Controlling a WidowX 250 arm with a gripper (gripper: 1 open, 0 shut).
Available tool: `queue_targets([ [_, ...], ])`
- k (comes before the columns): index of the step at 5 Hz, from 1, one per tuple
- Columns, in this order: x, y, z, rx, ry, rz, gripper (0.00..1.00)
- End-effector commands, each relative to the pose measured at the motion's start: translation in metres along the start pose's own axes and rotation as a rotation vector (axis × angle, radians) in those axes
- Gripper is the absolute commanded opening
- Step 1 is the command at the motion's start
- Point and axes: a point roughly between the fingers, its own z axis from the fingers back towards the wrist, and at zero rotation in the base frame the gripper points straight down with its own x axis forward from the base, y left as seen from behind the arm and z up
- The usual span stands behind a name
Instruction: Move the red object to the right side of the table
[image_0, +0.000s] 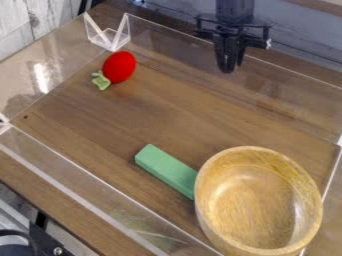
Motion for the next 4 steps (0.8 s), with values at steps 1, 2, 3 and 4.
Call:
queue_targets([
  [1, 0.0027, -0.0229, 0.0276, 0.027, -0.093, -0.030, 0.00],
  [2, 0.0032, -0.0250, 0.0286, 0.033, -0.107, -0.008, 0.00],
  [3, 0.0022, -0.0220, 0.0282, 0.043, -0.121, 0.014, 0.00],
  [4, 0.0039, -0.0290, 0.0217, 0.048, -0.122, -0.031, 0.00],
])
